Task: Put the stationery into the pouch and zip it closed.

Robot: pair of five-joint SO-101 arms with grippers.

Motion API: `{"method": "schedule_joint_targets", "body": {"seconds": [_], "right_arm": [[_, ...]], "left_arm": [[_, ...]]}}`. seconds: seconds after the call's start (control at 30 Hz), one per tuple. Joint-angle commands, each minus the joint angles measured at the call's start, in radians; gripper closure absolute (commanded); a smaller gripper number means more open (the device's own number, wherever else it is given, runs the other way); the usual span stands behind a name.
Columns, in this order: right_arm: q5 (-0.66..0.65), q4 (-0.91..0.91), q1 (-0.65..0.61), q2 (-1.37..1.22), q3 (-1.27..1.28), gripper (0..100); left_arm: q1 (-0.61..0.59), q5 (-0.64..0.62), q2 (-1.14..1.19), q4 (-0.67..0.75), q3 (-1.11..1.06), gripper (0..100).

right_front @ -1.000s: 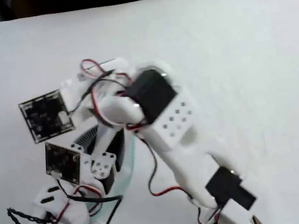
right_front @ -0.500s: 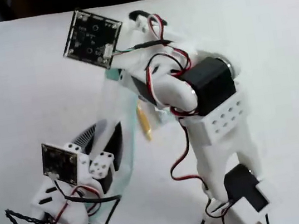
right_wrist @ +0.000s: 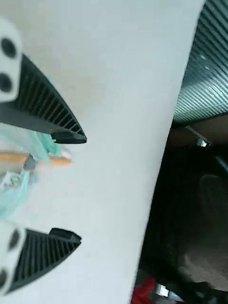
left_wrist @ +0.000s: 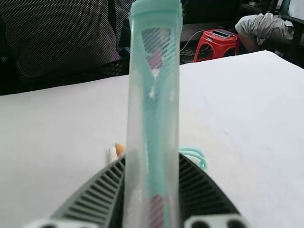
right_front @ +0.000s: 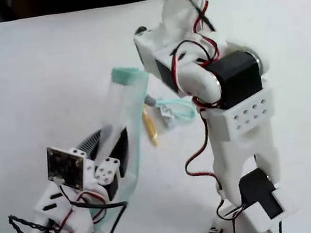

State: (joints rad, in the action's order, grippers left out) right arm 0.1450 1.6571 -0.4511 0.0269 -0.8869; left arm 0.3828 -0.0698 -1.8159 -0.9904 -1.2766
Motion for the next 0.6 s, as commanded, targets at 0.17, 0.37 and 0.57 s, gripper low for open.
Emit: {"method": "schedule_joint_targets", "body": {"seconds": [0.17, 0.37, 0.57], "right_arm": [[0.333, 0.048, -0.14, -0.015, 0.002, 71.0], [0.336, 0.056, -0.11, -0.102, 0.032, 71.1], [0.336, 0.054, -0.031, -0.139, 0.018, 71.1]], "left_arm": [[-0.004, -0.005, -0.012, 0.037, 0.009, 91], [-0.004, -0.005, -0.012, 0.038, 0.009, 91], [-0.004, -0.005, -0.012, 0.038, 0.009, 91]]}}
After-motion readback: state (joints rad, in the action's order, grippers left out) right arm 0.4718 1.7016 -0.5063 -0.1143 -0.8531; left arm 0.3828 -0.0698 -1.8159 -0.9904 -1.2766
